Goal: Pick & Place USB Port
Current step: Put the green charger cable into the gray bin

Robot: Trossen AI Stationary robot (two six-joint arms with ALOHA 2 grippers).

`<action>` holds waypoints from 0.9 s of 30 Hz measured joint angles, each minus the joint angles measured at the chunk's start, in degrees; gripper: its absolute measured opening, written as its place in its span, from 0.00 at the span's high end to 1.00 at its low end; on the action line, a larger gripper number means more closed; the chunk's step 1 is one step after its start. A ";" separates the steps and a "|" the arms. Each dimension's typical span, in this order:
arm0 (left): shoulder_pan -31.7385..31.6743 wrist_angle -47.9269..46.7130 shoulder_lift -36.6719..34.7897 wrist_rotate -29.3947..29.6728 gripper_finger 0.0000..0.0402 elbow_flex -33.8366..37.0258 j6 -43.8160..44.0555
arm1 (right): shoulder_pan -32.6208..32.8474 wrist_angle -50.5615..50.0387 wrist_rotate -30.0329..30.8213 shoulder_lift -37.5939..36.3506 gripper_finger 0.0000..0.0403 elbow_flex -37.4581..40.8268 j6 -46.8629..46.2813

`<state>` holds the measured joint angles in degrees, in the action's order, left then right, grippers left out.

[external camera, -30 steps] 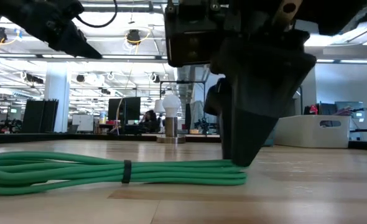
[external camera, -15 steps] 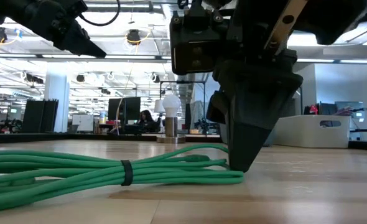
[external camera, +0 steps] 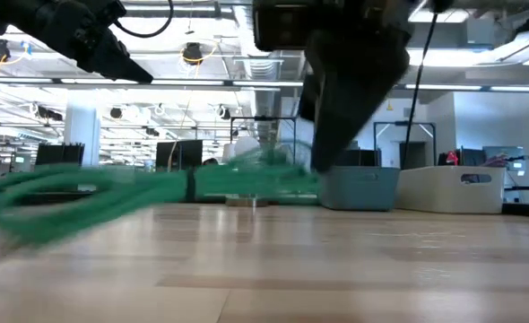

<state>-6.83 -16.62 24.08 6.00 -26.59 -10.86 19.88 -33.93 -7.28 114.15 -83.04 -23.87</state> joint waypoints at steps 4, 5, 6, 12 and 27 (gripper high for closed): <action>0.00 0.00 0.00 0.00 0.96 0.00 -0.02 | -0.33 -4.12 6.09 -4.37 1.00 0.06 -0.19; 0.00 0.00 0.00 0.00 0.96 0.00 -0.02 | -0.39 -5.61 7.82 -5.81 1.00 0.06 -0.73; 0.00 0.00 0.00 0.00 0.96 0.00 -0.02 | -0.46 -7.59 9.65 -7.27 1.00 0.06 -1.39; 0.00 0.00 0.00 -0.01 0.96 0.00 -0.02 | -0.70 -20.71 20.51 -13.44 1.00 0.02 -6.62; 0.00 0.15 0.00 0.00 0.96 0.00 -0.02 | -3.85 -47.32 38.40 -26.05 1.00 0.04 -25.31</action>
<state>-6.83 -16.47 24.08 6.00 -26.59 -10.87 16.03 -81.25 31.12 88.11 -83.00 -49.19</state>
